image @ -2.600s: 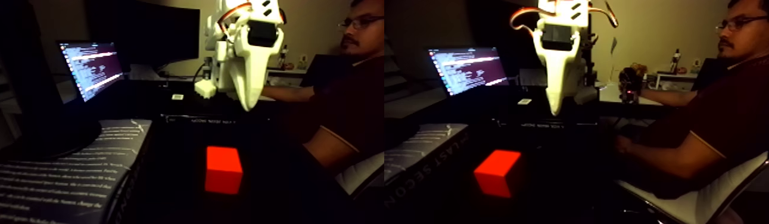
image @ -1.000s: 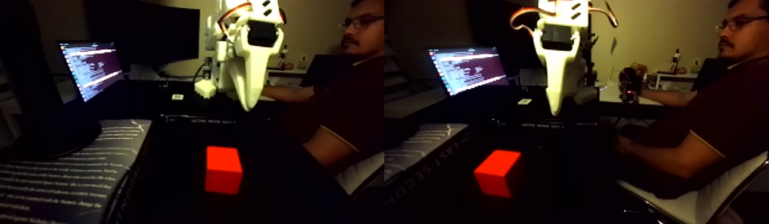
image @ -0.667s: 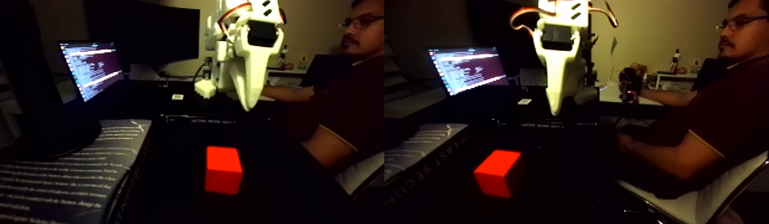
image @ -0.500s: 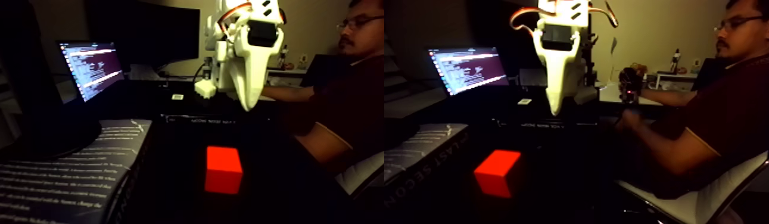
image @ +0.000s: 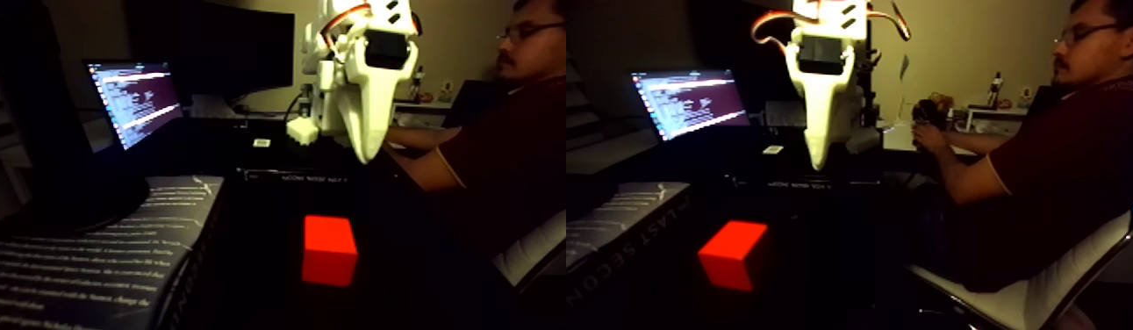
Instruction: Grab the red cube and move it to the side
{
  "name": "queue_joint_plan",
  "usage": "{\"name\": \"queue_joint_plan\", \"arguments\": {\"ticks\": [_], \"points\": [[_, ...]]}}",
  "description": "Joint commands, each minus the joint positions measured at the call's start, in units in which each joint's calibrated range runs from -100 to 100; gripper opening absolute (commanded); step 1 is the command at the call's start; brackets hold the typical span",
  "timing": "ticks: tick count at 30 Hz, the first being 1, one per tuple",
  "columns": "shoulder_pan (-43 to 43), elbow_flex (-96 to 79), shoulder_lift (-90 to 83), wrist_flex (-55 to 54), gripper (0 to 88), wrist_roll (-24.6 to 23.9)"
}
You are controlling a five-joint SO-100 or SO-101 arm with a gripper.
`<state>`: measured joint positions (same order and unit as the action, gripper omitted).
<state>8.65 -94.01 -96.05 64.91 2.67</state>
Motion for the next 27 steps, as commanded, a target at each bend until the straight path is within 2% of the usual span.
{"name": "queue_joint_plan", "arguments": {"ticks": [1, 13, 19, 27], "points": [[-0.24, 0.18, 0.00, 0.21, 0.7, 0.10], [-0.41, 0.09, 1.09, -2.41, 1.1, 0.21], [-0.57, 1.99, 9.15, -7.31, 1.3, 0.27], [-5.07, 11.34, 25.12, -11.79, 9.7, 0.27]]}}
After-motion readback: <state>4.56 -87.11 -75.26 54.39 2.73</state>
